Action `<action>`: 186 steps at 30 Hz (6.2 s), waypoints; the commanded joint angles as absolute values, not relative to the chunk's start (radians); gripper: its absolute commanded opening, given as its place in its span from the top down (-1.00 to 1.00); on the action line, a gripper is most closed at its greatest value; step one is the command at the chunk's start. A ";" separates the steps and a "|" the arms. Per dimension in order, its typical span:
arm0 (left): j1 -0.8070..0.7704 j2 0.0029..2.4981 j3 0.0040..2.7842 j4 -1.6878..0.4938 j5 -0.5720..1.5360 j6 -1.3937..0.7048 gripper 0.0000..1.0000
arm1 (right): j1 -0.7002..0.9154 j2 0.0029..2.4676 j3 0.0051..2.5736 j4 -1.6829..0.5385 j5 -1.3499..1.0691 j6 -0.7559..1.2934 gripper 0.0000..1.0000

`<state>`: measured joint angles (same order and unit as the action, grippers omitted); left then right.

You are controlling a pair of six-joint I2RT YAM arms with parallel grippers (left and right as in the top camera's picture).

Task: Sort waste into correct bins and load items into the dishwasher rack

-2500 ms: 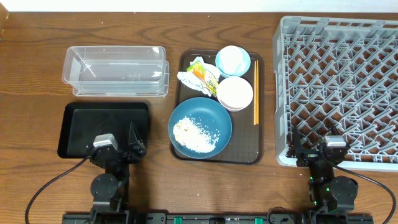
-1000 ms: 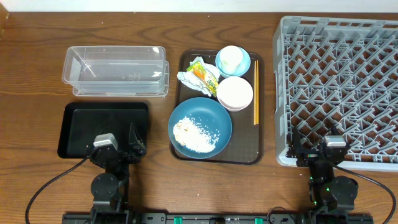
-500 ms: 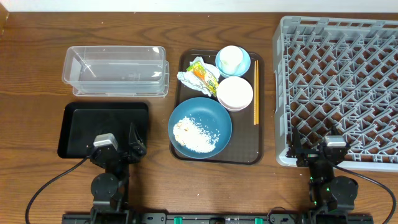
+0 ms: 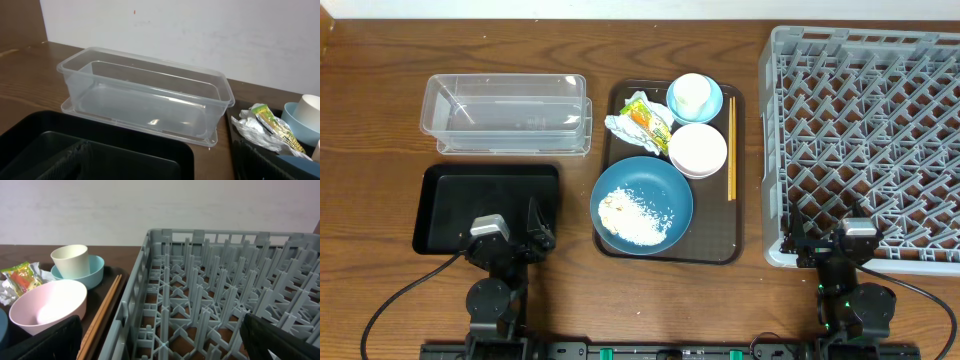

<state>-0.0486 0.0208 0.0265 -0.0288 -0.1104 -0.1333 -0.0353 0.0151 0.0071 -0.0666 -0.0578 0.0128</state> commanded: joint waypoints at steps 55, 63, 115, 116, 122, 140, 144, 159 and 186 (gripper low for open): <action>-0.051 0.023 0.004 -0.064 -0.113 -0.124 -0.84 | -0.045 0.016 0.006 -0.070 -0.065 -0.001 -0.99; -0.051 0.023 0.004 -0.066 0.078 -0.341 -0.84 | -0.045 0.016 0.006 -0.070 -0.065 -0.001 -0.98; -0.457 1.361 1.272 -1.024 0.103 -0.352 -0.84 | -0.045 0.016 0.006 -0.070 -0.065 -0.001 -0.99; -0.491 1.391 1.276 -1.028 0.086 -0.354 -0.84 | -0.045 0.016 0.006 -0.070 -0.065 -0.001 -0.99; -0.604 1.552 1.409 -1.089 0.028 -0.356 -0.83 | -0.045 0.016 0.006 -0.070 -0.065 -0.001 -0.99; -0.800 1.728 1.555 -0.986 0.043 -0.451 -0.85 | -0.045 0.016 0.006 -0.070 -0.065 -0.001 -0.99; -0.832 1.754 1.540 -0.908 0.039 -0.451 -0.85 | -0.045 0.016 0.006 -0.070 -0.065 -0.001 -0.98; -0.874 1.929 1.540 -0.969 -0.053 -0.582 -0.50 | -0.045 0.016 0.006 -0.070 -0.065 -0.001 -0.98; -0.927 2.059 1.500 -0.921 -0.102 -0.643 -0.20 | -0.045 0.017 0.006 -0.070 -0.065 -0.001 -0.99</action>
